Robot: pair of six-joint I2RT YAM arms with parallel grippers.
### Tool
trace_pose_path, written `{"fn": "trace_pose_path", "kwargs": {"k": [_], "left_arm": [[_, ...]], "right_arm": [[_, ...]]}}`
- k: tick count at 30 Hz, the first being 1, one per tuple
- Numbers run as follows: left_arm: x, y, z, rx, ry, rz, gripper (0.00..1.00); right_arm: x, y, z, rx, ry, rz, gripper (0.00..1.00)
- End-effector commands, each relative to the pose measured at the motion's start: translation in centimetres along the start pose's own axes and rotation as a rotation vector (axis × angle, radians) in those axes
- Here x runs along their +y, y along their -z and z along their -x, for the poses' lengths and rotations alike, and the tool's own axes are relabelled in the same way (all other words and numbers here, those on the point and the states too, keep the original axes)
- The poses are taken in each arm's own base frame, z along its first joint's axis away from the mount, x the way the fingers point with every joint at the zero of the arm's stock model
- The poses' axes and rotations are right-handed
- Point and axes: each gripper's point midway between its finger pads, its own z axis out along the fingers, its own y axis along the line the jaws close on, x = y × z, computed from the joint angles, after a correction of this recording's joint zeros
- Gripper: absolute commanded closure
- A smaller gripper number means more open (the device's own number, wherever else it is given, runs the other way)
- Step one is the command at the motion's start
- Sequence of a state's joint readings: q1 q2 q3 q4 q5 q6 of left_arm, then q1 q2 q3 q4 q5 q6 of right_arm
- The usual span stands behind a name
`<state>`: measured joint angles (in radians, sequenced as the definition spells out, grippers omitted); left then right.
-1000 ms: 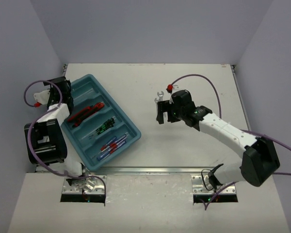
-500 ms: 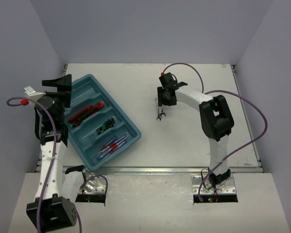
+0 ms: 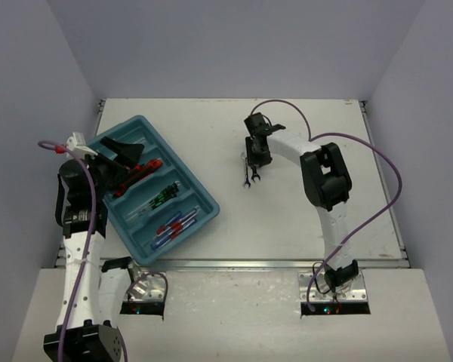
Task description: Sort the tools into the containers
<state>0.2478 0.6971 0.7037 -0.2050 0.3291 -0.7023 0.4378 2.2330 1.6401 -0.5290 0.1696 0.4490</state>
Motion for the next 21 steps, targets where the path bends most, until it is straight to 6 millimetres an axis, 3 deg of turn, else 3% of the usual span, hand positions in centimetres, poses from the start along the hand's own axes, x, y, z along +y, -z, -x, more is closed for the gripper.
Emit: {"fn": "trace_pose_path", "kwargs": {"k": [1, 11, 15, 18, 21], "left_arm": [[-0.2, 0.4, -1.2, 0.046, -0.09, -0.043, 0.0], [0.8, 0.3, -2.5, 0.088, -0.12, -0.039, 0.0], [1.0, 0.2, -2.8, 0.099, -0.12, -0.039, 0.0], [1.1, 0.1, -3.3, 0.117, -0.116, -0.053, 0.0], [0.9, 0.0, -4.0, 0.139, -0.114, -0.078, 0.0]], "right_arm": [[-1.5, -2.2, -0.5, 0.046, -0.018, -0.02, 0.63], [-1.7, -4.0, -0.4, 0.101, 0.036, -0.034, 0.71], [-2.0, -4.0, -0.6, 0.118, 0.047, -0.047, 0.84], [-1.8, -2.9, -0.4, 0.115, 0.047, -0.032, 0.99], [-1.5, -0.6, 0.5, 0.063, 0.037, -0.004, 1.0]]}}
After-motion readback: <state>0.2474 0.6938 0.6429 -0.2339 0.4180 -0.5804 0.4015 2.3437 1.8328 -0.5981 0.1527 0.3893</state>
